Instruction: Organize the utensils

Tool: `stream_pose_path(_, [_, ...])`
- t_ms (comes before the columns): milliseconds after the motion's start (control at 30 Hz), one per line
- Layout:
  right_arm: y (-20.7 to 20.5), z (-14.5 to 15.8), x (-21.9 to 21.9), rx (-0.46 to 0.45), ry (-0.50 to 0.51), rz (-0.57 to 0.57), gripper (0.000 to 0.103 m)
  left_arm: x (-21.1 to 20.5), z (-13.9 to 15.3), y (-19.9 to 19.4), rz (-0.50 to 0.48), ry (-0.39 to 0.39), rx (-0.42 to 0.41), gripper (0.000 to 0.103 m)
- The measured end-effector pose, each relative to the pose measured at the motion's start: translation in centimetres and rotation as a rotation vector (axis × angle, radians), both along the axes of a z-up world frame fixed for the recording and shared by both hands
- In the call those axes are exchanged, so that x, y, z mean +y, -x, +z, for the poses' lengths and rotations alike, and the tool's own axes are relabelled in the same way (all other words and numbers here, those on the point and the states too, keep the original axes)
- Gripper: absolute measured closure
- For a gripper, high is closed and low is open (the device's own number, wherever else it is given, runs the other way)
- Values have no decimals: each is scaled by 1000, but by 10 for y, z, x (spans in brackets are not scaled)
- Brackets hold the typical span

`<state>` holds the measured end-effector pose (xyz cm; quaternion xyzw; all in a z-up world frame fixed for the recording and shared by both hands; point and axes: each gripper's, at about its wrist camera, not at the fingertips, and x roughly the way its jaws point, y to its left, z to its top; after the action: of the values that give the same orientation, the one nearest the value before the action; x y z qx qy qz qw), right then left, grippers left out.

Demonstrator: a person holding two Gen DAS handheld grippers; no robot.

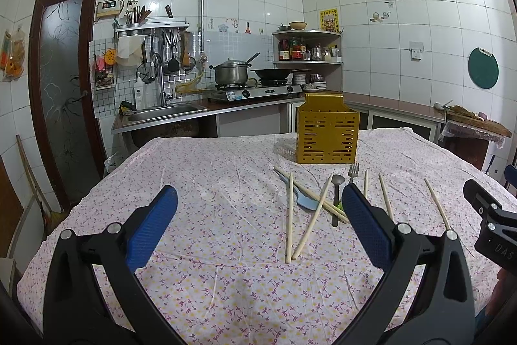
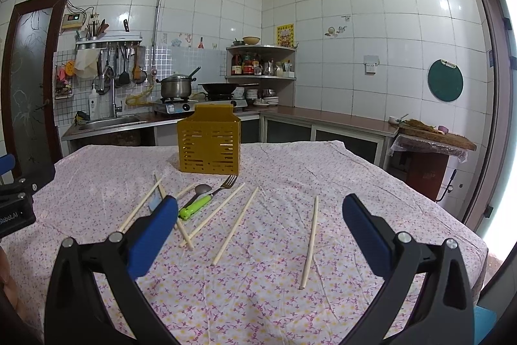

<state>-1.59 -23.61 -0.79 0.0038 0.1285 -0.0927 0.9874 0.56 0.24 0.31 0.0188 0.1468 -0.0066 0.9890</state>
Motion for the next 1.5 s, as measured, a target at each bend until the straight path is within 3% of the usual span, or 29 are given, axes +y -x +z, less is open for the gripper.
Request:
stream_pose_path(800, [0, -1, 3, 10, 1, 12, 4, -3, -5, -3, -27, 2, 16, 4])
stream_pose_path(1067, [-10, -5, 9, 45, 47, 6, 4, -10, -11, -11, -31, -27, 34, 4])
stream_pose_path(1267, [-31, -10, 1, 104, 54, -26, 4, -10, -15, -29, -31, -21, 84, 4])
stream_pose_path(1500, [-72, -9, -10, 204, 118, -10, 4, -8, -18, -71, -60, -47, 208, 5])
